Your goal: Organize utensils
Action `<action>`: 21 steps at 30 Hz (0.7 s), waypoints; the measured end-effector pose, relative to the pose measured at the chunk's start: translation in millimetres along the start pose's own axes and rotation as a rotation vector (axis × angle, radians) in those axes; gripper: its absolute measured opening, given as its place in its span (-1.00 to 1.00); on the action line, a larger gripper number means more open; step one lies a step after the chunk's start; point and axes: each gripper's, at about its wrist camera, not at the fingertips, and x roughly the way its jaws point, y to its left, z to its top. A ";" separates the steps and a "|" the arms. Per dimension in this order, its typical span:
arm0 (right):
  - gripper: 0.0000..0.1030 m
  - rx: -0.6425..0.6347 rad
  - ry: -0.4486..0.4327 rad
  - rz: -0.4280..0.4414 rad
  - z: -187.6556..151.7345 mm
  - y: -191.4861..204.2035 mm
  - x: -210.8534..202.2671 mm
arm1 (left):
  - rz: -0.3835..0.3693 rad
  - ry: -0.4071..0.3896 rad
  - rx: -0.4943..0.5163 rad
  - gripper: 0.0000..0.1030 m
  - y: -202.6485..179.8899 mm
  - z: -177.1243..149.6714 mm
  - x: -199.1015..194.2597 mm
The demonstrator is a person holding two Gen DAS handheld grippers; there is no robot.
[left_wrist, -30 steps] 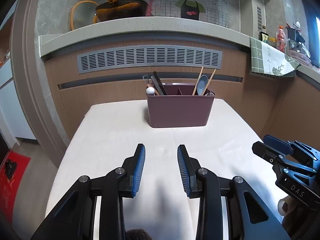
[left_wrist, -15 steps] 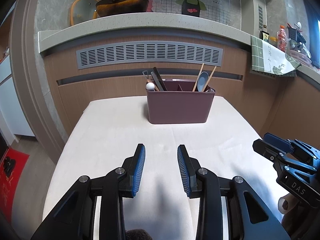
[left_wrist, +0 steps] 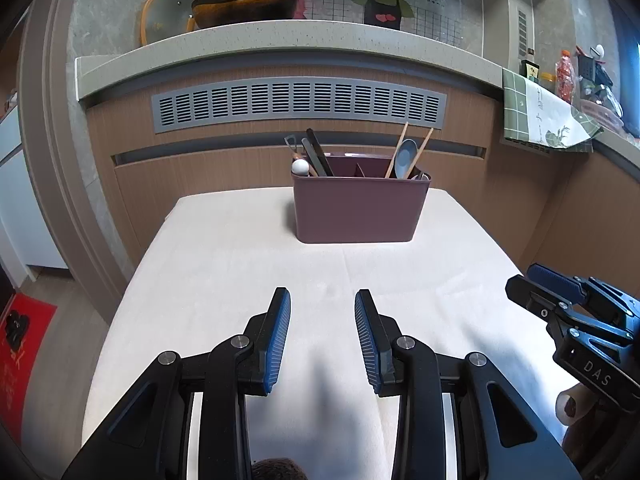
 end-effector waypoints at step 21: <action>-0.30 0.006 -0.005 -0.015 -0.4 -0.2 -1.0 | -0.004 0.007 0.001 -0.33 -4.7 -4.7 -2.0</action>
